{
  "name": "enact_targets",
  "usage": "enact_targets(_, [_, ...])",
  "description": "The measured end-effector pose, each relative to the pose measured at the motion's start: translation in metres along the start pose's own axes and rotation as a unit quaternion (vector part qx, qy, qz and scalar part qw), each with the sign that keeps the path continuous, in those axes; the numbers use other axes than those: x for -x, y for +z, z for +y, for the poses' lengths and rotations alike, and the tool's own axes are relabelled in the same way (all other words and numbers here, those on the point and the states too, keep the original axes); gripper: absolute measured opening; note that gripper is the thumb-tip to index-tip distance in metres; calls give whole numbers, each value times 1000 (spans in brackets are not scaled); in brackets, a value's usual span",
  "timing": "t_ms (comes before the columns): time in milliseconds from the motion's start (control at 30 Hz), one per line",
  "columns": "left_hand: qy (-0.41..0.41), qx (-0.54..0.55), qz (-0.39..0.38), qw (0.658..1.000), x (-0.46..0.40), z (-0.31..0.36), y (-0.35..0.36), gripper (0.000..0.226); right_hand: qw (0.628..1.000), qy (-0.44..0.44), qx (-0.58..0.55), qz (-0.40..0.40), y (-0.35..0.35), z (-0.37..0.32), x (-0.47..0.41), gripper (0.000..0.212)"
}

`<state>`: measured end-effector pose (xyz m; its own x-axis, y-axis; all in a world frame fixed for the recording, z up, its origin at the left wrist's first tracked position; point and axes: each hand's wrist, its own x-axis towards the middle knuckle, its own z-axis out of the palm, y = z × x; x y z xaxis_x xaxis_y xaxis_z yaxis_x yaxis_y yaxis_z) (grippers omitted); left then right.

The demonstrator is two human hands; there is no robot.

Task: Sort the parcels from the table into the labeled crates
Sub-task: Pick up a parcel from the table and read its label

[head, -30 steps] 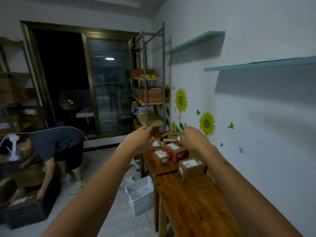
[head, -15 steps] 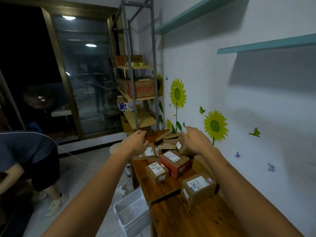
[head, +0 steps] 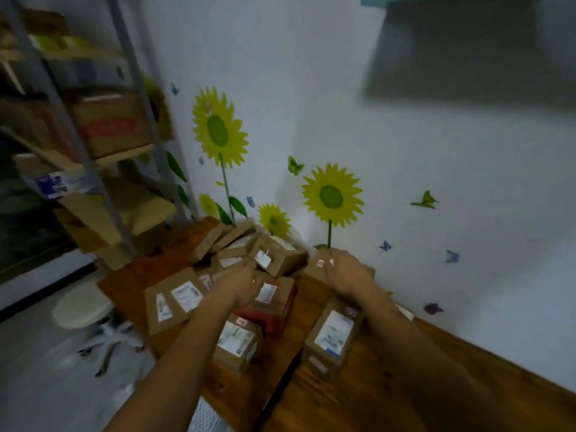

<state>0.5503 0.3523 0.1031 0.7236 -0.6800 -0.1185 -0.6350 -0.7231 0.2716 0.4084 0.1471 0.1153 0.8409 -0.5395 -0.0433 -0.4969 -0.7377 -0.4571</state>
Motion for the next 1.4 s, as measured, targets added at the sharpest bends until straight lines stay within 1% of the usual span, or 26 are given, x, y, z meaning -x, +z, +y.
enact_targets(33, [30, 7, -27, 999, -18, 4, 11, 54, 999, 37, -1, -1, 5, 13, -6, 47])
enact_targets(100, [70, 24, -48, 996, -51, 10, 32, 51, 995, 95, 3, 8, 12, 34, -14, 50])
enact_targets(167, [92, 39, -58, 993, -90, 19, 54, 55, 988, 148, -30, 23, 21, 61, -30, 49])
enact_targets(267, [105, 24, -78, 991, -131, 38, 83, 57, 979, 189, -66, 22, 38, 95, -47, 45])
enact_targets(333, [94, 29, -104, 990, -157, 49, 101, 61, 975, 201, -91, 12, 51, 119, -64, 48])
enact_targets(367, [93, 28, -112, 989, -177, 55, 110, 63, 972, 211, -108, 11, 59, 132, -76, 54])
enact_targets(400, [88, 37, -117, 989, -192, 57, 117, 65, 967, 219, -130, 15, 67, 142, -83, 58])
enact_targets(433, [81, 56, -121, 988, -205, 60, 124, 67, 963, 223, -148, 15, 77, 154, -91, 58])
enact_targets(467, [73, 69, -129, 987, -220, 62, 133, 68, 959, 230, -167, 15, 91, 170, -101, 53])
enact_targets(533, [60, 84, -146, 984, -243, 67, 149, 72, 946, 257, -194, 30, 102, 176, -111, 46])
enact_targets(633, [40, 151, -170, 973, -276, 74, 177, 75, 920, 322, -219, 48, 115, 189, -136, 40])
enact_targets(733, [14, 214, -176, 961, -307, 74, 205, 68, 894, 378, -239, 42, 130, 202, -159, 42])
enact_targets(833, [-6, 253, -174, 952, -316, 78, 224, 56, 876, 414, -242, 44, 148, 214, -171, 41])
enact_targets(900, [-15, 287, -174, 942, -315, 77, 232, 47, 861, 438, -253, 45, 154, 215, -173, 38])
enact_targets(967, [-11, 310, -176, 934, -318, 76, 232, 42, 851, 450, -262, 67, 156, 211, -175, 36])
enact_targets(1100, [7, 351, -150, 924, -313, 80, 210, 45, 846, 436, -273, 138, 137, 199, -166, 32])
enact_targets(1167, [30, 375, -140, 916, -299, 80, 193, 47, 847, 421, -274, 174, 123, 187, -154, 33])
enact_targets(1267, [70, 410, -102, 904, -275, 79, 163, 49, 846, 404, -265, 227, 101, 160, -132, 39])
enact_targets(1333, [84, 449, -65, 887, -257, 77, 143, 51, 835, 396, -271, 268, 89, 136, -115, 46])
enact_targets(1400, [83, 497, -28, 863, -240, 74, 125, 51, 819, 389, -290, 306, 79, 107, -95, 62])
